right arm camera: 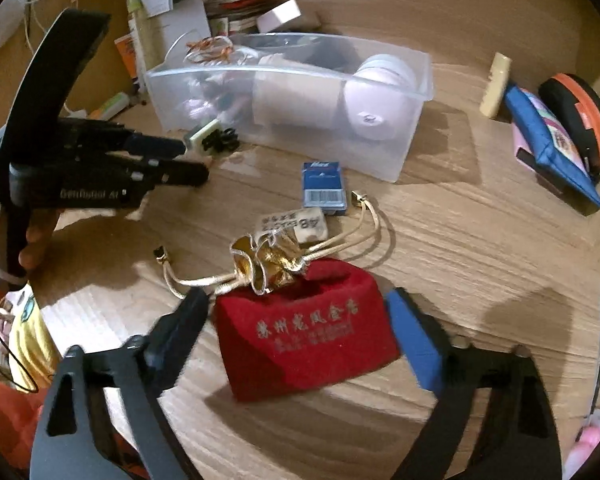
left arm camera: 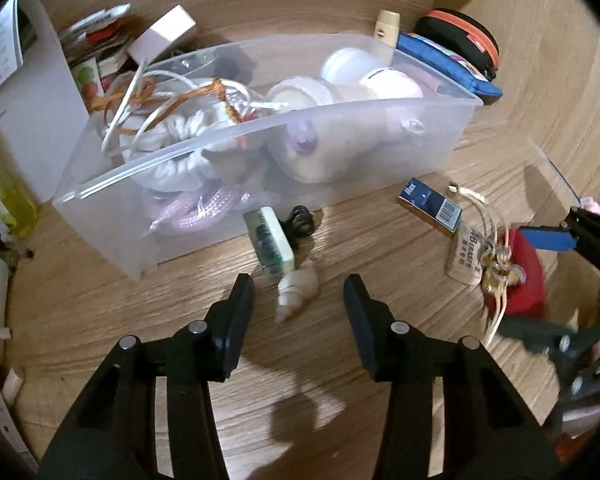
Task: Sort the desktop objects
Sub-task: 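Grasp the red velvet pouch with right tool while left tool grasps the white seashell, then carry the red pouch and seashell over the bin and open both tools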
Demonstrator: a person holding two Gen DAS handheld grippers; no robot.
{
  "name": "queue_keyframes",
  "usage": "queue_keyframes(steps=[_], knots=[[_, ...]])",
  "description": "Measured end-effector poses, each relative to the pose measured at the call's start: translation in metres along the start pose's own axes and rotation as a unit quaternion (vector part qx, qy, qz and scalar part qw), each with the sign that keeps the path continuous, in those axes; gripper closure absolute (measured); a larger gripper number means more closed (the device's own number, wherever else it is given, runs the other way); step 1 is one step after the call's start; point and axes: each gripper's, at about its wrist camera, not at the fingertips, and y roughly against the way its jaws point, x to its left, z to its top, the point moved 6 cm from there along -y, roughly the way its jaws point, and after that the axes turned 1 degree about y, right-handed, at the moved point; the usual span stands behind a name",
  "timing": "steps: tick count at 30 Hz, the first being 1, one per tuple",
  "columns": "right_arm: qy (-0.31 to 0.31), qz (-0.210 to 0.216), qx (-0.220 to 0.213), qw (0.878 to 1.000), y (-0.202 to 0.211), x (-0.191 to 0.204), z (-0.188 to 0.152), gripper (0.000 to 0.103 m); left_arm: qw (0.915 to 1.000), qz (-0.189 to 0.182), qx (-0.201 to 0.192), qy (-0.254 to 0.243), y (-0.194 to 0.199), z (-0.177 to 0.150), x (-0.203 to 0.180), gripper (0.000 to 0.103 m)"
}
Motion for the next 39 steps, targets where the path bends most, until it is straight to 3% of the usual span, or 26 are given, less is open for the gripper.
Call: queue_keyframes(steps=[3,4,5,6,13,24,39], knots=[[-0.007,0.002,-0.005,1.0,0.003,-0.005,0.0,0.042,0.9999,-0.005,0.001,-0.012,0.003,-0.002,-0.003,0.073],[-0.01,0.003,-0.005,1.0,0.005,-0.006,0.0,0.048,0.9998,-0.005,0.003,-0.017,0.005,-0.004,-0.004,0.084],[-0.013,0.01,-0.005,1.0,0.007,-0.007,-0.001,0.052,0.9998,-0.005,0.004,-0.019,0.006,-0.004,-0.004,0.087],[-0.016,0.02,-0.005,1.0,0.008,-0.007,-0.001,0.061,0.9997,-0.004,0.004,-0.023,0.008,-0.007,-0.004,0.089],[-0.037,0.042,-0.032,0.998,0.023,-0.006,0.002,0.074,0.9999,-0.014,-0.004,-0.003,0.018,-0.015,0.001,0.089],[-0.039,0.04,-0.082,0.995,0.05,-0.006,0.026,0.075,0.9985,-0.006,-0.048,0.025,0.057,-0.03,0.014,0.089],[-0.017,0.008,-0.123,0.992,0.063,-0.022,0.089,0.075,0.9875,-0.017,-0.15,0.046,0.105,0.03,0.027,0.089]])
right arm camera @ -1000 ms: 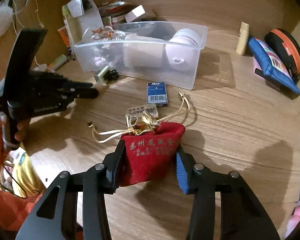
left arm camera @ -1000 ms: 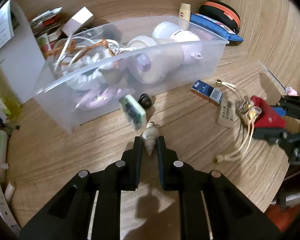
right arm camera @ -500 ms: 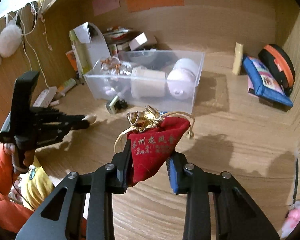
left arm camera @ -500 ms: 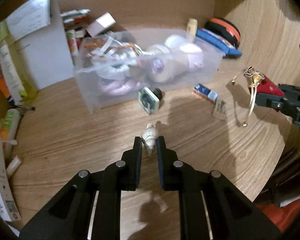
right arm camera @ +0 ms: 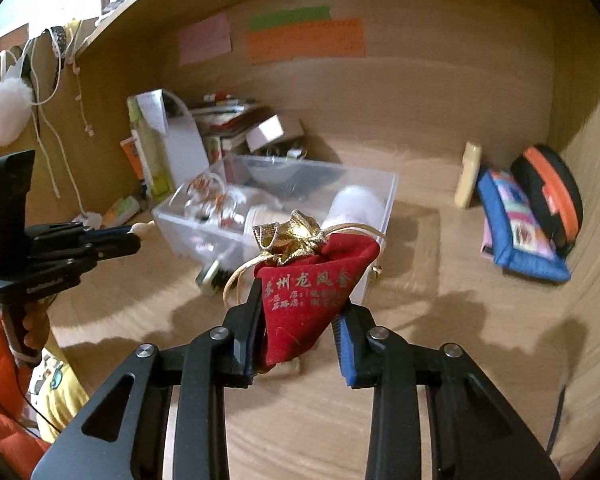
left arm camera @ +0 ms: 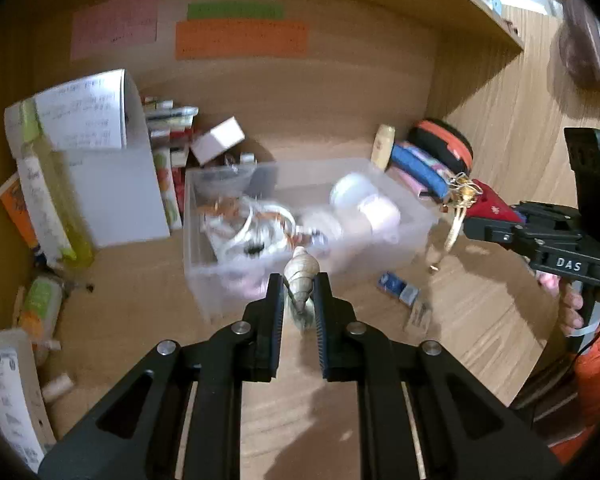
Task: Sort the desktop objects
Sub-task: 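Carry the red pouch and seashell over the bin and open both tools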
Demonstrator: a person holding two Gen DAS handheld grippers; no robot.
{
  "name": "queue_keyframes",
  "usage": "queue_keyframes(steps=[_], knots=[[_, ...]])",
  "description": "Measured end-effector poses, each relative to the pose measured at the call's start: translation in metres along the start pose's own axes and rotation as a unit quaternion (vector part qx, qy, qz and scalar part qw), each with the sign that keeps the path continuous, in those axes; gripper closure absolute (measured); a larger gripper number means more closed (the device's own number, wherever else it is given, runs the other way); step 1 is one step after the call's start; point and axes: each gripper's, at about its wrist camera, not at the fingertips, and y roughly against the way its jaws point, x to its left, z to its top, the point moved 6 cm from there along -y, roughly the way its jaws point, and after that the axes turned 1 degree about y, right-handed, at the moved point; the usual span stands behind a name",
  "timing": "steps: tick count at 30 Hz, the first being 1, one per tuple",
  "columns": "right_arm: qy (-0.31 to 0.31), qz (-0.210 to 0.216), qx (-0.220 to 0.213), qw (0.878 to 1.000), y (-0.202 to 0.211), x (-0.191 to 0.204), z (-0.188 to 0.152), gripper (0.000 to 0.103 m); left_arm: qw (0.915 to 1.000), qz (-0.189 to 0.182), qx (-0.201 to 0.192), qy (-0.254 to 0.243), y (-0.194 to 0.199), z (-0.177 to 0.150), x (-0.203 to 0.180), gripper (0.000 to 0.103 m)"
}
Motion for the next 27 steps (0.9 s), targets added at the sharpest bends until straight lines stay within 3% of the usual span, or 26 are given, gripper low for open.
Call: queue_keyframes(steps=[9,17,27], knots=[[0.022,-0.003,-0.033,0.999,-0.017,0.006,0.053,0.075,0.9995,-0.001,-0.031,0.006,-0.005,0.048,0.01,0.089],[0.008,0.018,-0.015,1.0,-0.058,0.011,0.068,0.075,0.9988,0.0,-0.048,0.003,-0.02,0.077,0.013,0.089],[-0.013,0.018,0.038,0.999,-0.113,0.0,0.067,0.075,0.9987,-0.022,-0.011,0.045,-0.077,0.085,0.017,0.089]])
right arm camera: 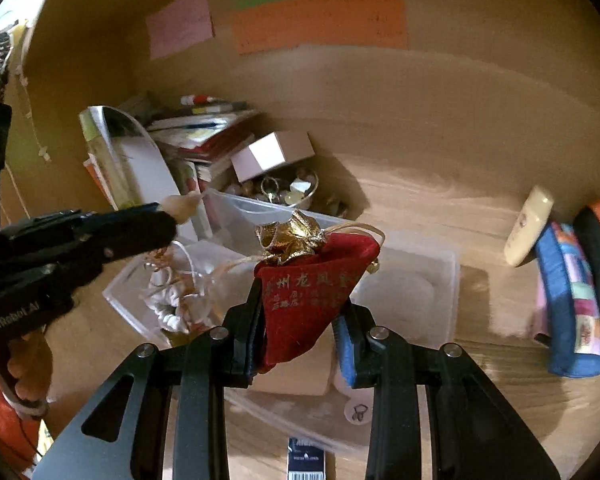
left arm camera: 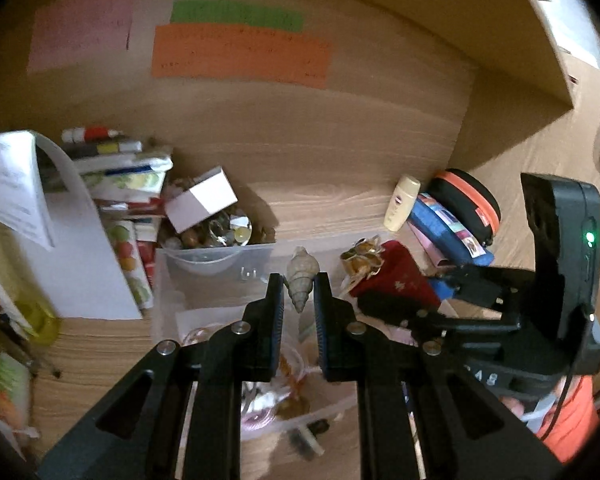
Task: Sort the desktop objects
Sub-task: 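Carry the red pouch and seashell over the bin and open both tools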
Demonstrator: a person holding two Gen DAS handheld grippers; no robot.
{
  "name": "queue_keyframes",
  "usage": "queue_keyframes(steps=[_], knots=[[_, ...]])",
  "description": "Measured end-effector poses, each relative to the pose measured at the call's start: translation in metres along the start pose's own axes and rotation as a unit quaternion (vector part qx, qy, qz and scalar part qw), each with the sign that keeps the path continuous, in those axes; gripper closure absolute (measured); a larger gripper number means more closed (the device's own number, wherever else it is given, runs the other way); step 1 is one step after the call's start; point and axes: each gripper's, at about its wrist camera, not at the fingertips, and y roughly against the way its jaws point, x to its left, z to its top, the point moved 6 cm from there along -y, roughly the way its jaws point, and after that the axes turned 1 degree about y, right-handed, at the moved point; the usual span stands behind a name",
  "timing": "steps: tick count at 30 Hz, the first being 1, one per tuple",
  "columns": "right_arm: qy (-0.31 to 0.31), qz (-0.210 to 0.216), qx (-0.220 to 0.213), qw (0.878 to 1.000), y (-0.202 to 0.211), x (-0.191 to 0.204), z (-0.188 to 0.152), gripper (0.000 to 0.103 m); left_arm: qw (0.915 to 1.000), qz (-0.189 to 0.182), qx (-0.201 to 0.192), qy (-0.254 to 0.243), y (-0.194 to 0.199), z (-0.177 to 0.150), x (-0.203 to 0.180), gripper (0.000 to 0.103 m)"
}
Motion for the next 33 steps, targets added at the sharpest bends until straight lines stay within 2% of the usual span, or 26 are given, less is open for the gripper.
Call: queue_keyframes(steps=[6,13,18,23,29,31,33], knots=[[0.001,0.005,0.004,1.0,-0.016,0.003,-0.004,0.075,0.9992,-0.006,0.018,0.036,-0.027,-0.007,0.008,0.089],[0.01,0.01,0.023,1.0,-0.035,-0.001,-0.013,0.075,0.9984,0.013,0.041,0.036,-0.045,-0.019,0.018,0.089],[0.01,0.005,0.023,1.0,-0.038,-0.003,-0.015,0.072,0.9983,0.035,0.036,0.029,-0.047,-0.02,0.02,0.089],[0.005,-0.002,0.019,1.0,-0.038,-0.006,-0.016,0.07,0.9982,0.041,0.035,0.026,-0.046,-0.021,0.02,0.088],[0.005,-0.014,0.023,1.0,-0.035,-0.004,-0.015,0.064,0.9982,0.051,0.022,0.02,-0.04,-0.018,0.019,0.068],[0.004,-0.013,0.023,1.0,-0.032,-0.003,-0.014,0.052,0.9985,0.049,0.017,0.02,-0.037,-0.017,0.019,0.058],[0.008,-0.025,0.018,0.999,-0.027,-0.002,-0.013,0.05,0.9984,0.053,0.011,0.018,-0.033,-0.015,0.018,0.052]])
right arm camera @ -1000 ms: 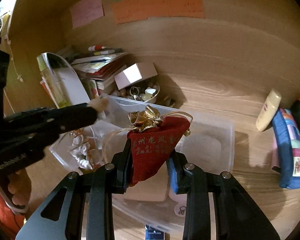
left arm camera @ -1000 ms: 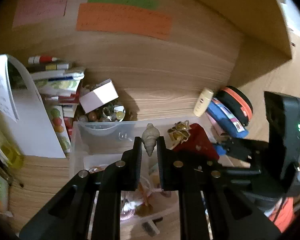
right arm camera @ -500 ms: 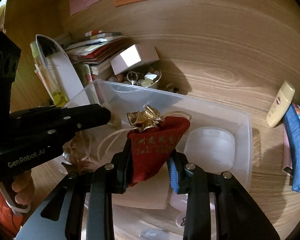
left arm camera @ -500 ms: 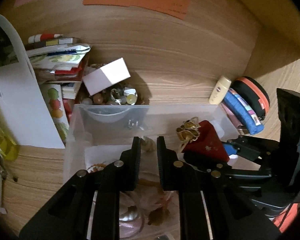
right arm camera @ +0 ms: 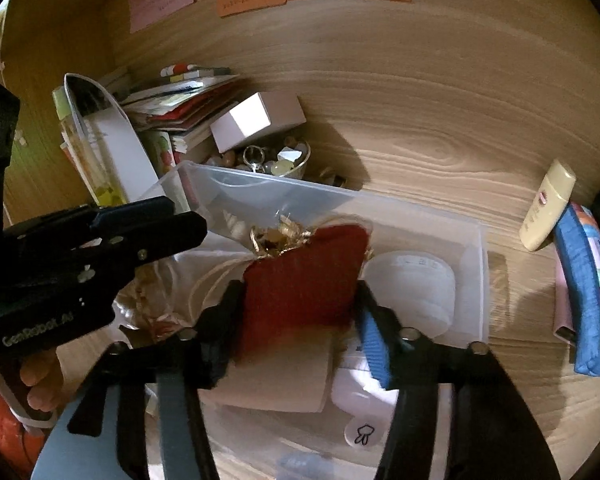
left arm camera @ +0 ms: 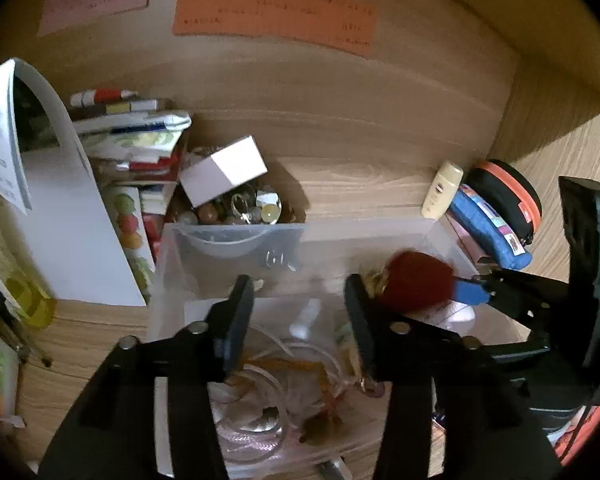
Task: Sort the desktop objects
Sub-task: 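Carry the red pouch and seashell over the bin and open both tools, then grasp the beige eraser with right tool while left tool grasps the small green-white box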
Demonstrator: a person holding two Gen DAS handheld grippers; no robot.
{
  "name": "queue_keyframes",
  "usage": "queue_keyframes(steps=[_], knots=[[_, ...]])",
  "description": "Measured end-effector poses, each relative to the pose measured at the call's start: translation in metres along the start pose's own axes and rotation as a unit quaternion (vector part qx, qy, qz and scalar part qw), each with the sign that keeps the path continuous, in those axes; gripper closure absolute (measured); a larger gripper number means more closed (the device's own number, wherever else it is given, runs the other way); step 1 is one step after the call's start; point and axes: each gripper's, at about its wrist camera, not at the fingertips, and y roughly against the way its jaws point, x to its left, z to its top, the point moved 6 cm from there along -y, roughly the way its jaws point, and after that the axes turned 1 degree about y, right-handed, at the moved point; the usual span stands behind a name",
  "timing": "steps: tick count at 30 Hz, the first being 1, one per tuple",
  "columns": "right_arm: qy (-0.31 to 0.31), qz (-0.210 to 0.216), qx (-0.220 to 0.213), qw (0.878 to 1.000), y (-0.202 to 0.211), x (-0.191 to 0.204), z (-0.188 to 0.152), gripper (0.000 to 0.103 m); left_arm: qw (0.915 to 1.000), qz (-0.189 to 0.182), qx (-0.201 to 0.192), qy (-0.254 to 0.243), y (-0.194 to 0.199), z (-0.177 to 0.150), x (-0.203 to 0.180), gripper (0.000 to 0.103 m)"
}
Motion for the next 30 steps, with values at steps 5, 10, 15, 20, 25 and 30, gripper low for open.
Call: queue_keyframes(steps=[5,10,15,20,25,30], knots=[[0.003,0.0,-0.021,1.0,0.02,0.003,-0.001,0.042,0.9999,0.003,-0.016,-0.006,0.015,0.003,-0.005,0.046],[0.01,-0.024,-0.043,0.999,0.046,0.004,-0.005,0.028,0.9993,0.01,-0.033,-0.017,0.033,0.002,-0.012,0.035],[0.009,-0.034,-0.052,0.998,0.065,0.004,-0.012,0.025,0.9984,0.017,-0.048,-0.024,0.053,-0.001,-0.016,0.025],[-0.003,-0.037,-0.058,0.998,0.083,0.001,-0.022,0.021,0.9973,0.022,-0.062,-0.034,0.074,-0.006,-0.02,0.016],[-0.007,-0.038,-0.062,0.997,0.102,-0.002,-0.038,0.02,0.9959,0.033,-0.073,-0.042,0.091,-0.014,-0.021,0.013],[-0.009,-0.045,-0.061,0.997,0.113,-0.007,-0.054,0.019,0.9942,0.054,-0.079,-0.05,0.104,-0.023,-0.017,0.007]])
